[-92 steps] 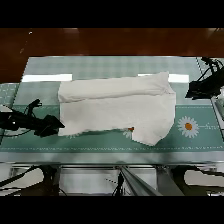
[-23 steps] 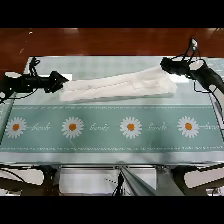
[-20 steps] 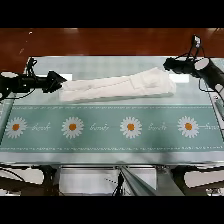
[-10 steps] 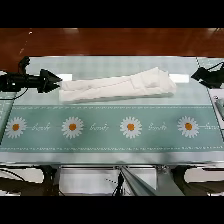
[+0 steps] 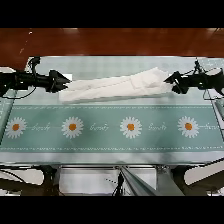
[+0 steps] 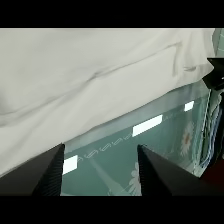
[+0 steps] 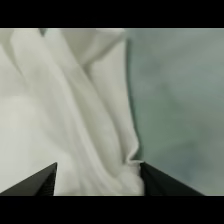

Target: Fold the shirts.

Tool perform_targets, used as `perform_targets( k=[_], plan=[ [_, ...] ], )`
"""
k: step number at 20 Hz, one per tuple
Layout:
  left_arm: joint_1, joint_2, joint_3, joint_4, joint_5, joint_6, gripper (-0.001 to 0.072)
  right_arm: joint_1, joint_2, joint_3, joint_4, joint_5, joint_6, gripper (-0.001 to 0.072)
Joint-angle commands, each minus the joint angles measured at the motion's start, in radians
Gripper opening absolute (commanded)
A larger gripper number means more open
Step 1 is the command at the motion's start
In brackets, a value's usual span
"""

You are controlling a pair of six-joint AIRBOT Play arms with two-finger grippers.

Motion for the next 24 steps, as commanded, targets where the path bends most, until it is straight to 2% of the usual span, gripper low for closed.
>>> perform_targets(
  k=[1,2,4,5,6,7,8,10,13,14,16,17,22,24],
  plan=[
    [-0.036,0.0,0.001,-0.013,-0.015,0.001,0.052,0.105,-0.05,-0.001,0.105,-0.126,-0.009,0.0586],
    [-0.041,0.0,0.001,-0.016,-0.02,0.001,0.052,0.132,-0.048,-0.001,0.148,-0.175,-0.032,0.0501],
    [-0.045,0.001,0.001,-0.016,-0.023,0.001,0.052,0.165,-0.045,0.005,0.228,-0.222,-0.063,0.0209],
    [-0.045,0.001,0.001,-0.017,-0.023,0.001,0.052,0.174,-0.042,0.018,0.235,-0.211,-0.073,0.0102],
    [-0.045,0.001,0.001,-0.024,-0.023,0.0,0.052,0.174,-0.035,0.033,0.229,-0.179,-0.098,0.0028],
    [-0.045,0.001,0.002,-0.037,-0.023,0.0,0.0501,0.174,-0.019,0.044,0.221,-0.145,-0.138,0.003],
    [-0.046,0.001,0.003,-0.063,-0.023,0.0,0.0446,0.173,0.008,0.045,0.206,-0.122,-0.169,0.0031],
    [-0.06,0.005,0.003,-0.14,-0.02,0.004,0.0445,0.172,0.087,0.045,0.113,-0.075,-0.174,0.0031],
    [-0.127,0.008,0.003,-0.234,0.005,0.026,0.0345,0.175,0.233,0.045,-0.053,0.011,-0.164,0.0031],
    [-0.165,0.008,0.003,-0.245,0.028,0.026,0.0226,0.175,0.281,0.045,-0.095,0.04,-0.151,0.003],
    [-0.251,0.007,0.003,-0.248,0.085,0.038,0.0047,0.175,0.377,0.045,-0.174,0.091,-0.126,0.003],
    [-0.298,0.007,0.003,-0.248,0.122,0.057,0.0027,0.175,0.424,0.045,-0.204,0.119,-0.108,0.003],
    [-0.543,0.005,0.003,-0.256,0.333,0.056,0.0027,0.218,0.619,0.045,-0.324,0.214,-0.045,0.003],
    [-0.627,-0.005,0.003,-0.283,0.379,0.056,0.0026,0.267,0.672,0.045,-0.393,0.23,0.003,0.003]
  ],
)
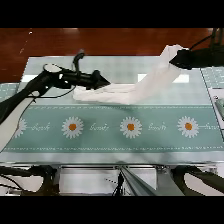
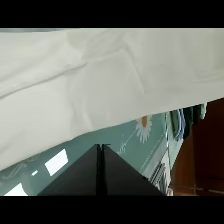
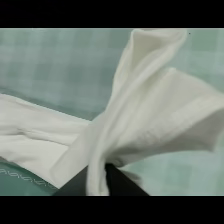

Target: Fold the shirts.

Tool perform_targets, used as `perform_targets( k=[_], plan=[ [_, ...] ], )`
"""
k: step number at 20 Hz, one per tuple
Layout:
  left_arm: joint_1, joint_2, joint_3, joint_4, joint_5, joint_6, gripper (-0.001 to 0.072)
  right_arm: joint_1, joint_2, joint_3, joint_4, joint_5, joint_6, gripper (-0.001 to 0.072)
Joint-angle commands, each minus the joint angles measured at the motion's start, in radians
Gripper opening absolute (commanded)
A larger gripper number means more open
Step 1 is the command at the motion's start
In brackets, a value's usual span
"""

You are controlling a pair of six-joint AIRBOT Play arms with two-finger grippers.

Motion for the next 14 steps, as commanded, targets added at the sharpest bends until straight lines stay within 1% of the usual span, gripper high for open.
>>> perform_targets(
  k=[1,6,7,11,14],
  plan=[
    [-0.159,-0.018,0.0,-0.048,0.121,0.003,0.0027,0.071,0.11,0.0,-0.135,0.061,0.088,0.0031],
    [-0.297,-0.075,0.0,-0.076,0.172,0.002,0.0026,0.176,0.193,0.0,-0.179,0.08,0.172,0.0031],
    [-0.322,-0.092,0.0,-0.084,0.179,-0.008,0.0027,0.192,0.206,0.0,-0.195,0.08,0.184,0.003],
    [-0.41,-0.167,0.0,-0.225,0.181,-0.014,0.0026,0.208,0.245,0.0,-0.224,0.087,0.225,0.003],
    [-0.426,-0.184,0.0,-0.323,0.192,0.052,0.0025,0.208,0.249,0.0,-0.257,0.121,0.227,0.003]
  ],
)
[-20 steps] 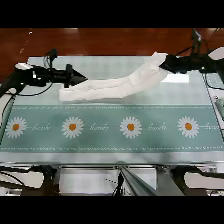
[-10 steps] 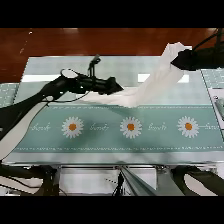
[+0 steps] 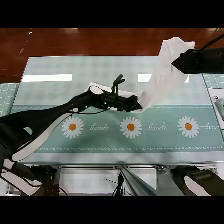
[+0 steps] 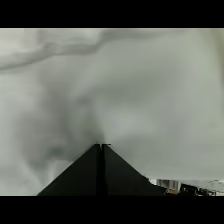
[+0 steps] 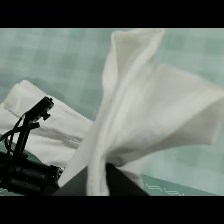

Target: Fold the shirts.

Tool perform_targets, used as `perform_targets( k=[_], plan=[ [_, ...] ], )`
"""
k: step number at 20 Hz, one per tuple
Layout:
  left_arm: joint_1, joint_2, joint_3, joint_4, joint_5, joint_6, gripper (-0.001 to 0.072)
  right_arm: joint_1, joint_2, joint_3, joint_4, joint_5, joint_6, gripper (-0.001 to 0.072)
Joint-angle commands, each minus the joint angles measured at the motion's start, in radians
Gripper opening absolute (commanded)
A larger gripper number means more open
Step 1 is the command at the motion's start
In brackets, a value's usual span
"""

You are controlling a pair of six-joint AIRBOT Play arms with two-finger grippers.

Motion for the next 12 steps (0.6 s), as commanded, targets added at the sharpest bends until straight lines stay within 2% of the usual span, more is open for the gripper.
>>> perform_targets(
  k=[1,4,6,9,12],
  plan=[
    [-0.008,-0.016,0.0,-0.111,0.032,0.045,0.0024,0.008,0.014,0.0,-0.057,0.034,0.02,0.0031],
    [0.125,0.061,0.0,-0.07,0.069,0.045,0.0023,0.008,0.006,0.0,-0.105,-0.001,0.016,0.003],
    [0.249,0.138,0.0,-0.017,0.06,0.045,0.0023,0.009,-0.028,0.0,-0.078,-0.038,-0.008,0.003],
    [0.475,0.292,0.0,0.067,0.003,0.045,0.0023,0.047,-0.127,0.0,-0.026,-0.103,-0.034,0.003],
    [0.695,0.449,0.0,0.078,-0.06,0.044,0.0023,0.185,-0.271,0.0,-0.027,-0.204,-0.032,0.003]
  ],
)
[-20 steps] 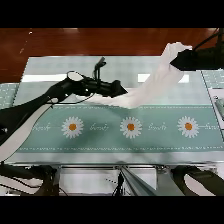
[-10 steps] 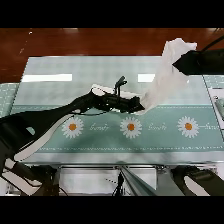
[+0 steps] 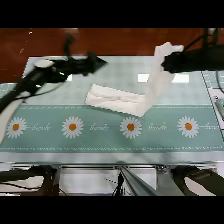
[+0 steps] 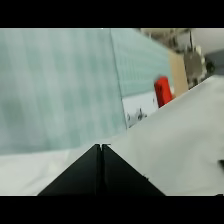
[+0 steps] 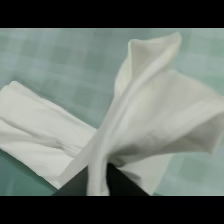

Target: Fold the shirts.

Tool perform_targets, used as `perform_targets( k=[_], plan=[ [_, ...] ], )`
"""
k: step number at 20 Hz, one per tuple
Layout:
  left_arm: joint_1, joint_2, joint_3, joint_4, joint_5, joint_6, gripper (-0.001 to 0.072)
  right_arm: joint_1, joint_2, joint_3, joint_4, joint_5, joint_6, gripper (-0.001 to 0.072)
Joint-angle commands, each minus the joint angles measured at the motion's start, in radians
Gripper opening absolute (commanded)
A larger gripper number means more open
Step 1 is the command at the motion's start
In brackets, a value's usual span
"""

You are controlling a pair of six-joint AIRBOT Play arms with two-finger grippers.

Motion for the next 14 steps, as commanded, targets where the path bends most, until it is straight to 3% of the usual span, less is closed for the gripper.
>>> perform_targets(
  k=[1,5,6,7,8,11,14],
  plan=[
    [0.252,0.179,0.0,0.035,-0.073,0.001,0.0023,0.145,-0.164,0.0,0.013,-0.132,-0.003,0.003],
    [0.448,0.347,0.0,0.036,-0.196,-0.003,0.0024,0.321,-0.377,0.0,0.042,-0.371,0.097,0.0048],
    [0.47,0.375,0.0,0.036,-0.222,-0.003,0.0024,0.351,-0.415,0.0,0.088,-0.456,0.112,0.0216],
    [0.484,0.399,0.0,0.036,-0.248,-0.003,0.0024,0.373,-0.442,0.0,0.158,-0.536,0.115,0.0433],
    [0.492,0.416,0.0,0.036,-0.269,-0.003,0.0024,0.387,-0.454,0.0,0.22,-0.584,0.114,0.048],
    [0.494,0.425,0.0,0.068,-0.287,-0.003,0.0024,0.376,-0.43,0.0,0.205,-0.524,0.092,0.048],
    [0.494,0.42,-0.015,0.149,-0.287,-0.003,0.0024,0.29,-0.351,0.0,0.004,-0.26,0.08,0.0479]
  ],
)
